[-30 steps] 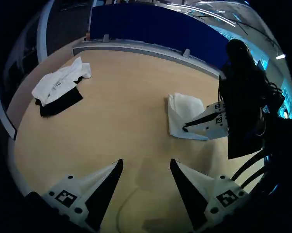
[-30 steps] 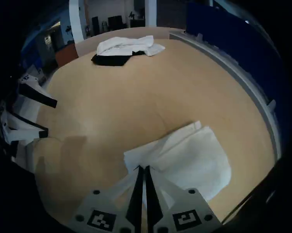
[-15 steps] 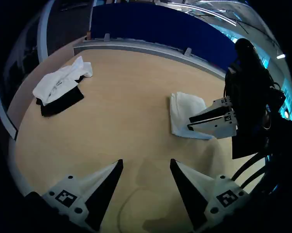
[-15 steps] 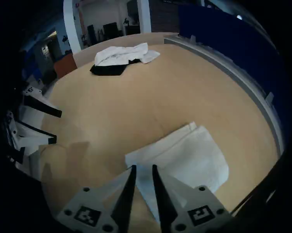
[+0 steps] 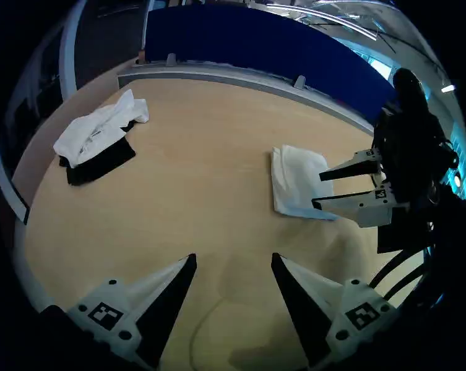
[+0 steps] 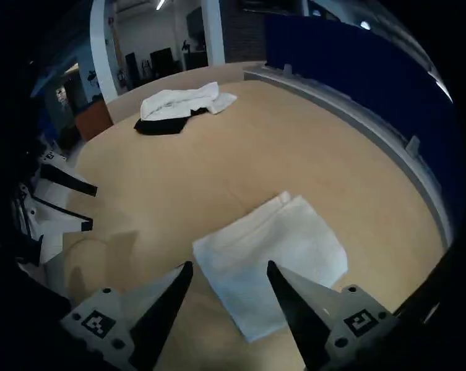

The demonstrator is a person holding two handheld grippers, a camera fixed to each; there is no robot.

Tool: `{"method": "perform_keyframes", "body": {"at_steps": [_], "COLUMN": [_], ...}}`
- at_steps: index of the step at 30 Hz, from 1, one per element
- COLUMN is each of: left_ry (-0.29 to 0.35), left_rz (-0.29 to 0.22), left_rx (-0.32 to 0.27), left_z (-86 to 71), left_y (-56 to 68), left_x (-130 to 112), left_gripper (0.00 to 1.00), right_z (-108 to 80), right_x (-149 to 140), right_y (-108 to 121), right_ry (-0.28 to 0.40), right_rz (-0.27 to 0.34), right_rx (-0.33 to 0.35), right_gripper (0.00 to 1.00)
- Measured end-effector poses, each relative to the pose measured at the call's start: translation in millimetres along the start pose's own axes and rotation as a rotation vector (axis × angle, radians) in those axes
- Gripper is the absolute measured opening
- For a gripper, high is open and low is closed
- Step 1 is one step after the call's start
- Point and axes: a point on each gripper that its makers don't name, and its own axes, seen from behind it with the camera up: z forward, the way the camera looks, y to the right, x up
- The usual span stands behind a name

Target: Fold towel

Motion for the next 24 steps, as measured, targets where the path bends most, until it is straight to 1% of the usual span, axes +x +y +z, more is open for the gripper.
{"method": "perform_keyframes", "body": {"at_steps": [2, 9, 12, 18, 20, 22, 24], "left_ry": [0.000, 0.002, 0.003, 0.001, 0.001, 0.001, 0.001], "left_rz": [0.001, 0.000, -0.001, 0.007, 0.010, 0.009, 0.007], "left_rx": [-0.001, -0.004, -0.009, -0.014, -0.015, -0.014, -0.014], "left_z": [-1.6, -6.7, -6.6, -4.8, -4.9, -5.0, -5.2], "left_y": [0.2, 1.4, 2.9, 5.4, 5.6, 5.3, 4.9], "left_x": [0.7, 2.8, 2.7, 1.7, 1.9, 1.8, 1.5], "left_gripper": [0.89, 0.89, 0.89, 0.89, 0.90, 0.89, 0.90], "right_z": [-5.8, -28.1, -31.1, -27.3, -25.7, -23.7, -21.7], "right_x": [-6.4, -42.1, -55.6, -68.8, -73.4, -78.2, -82.5], "right_y": [4.4, 24.4, 28.5, 30.3, 28.9, 27.2, 26.4], "right_ry": [-0.003, -0.035, -0.051, -0.068, -0.076, -0.089, -0.102], "right_rz": [0.012, 0.065, 0.090, 0.130, 0.138, 0.146, 0.153], "right_rx": [-0.017, -0.095, -0.108, -0.116, -0.114, -0.110, -0.108], "right_gripper": [1.00, 1.00, 1.00, 0.99, 0.91, 0.80, 0.73]}}
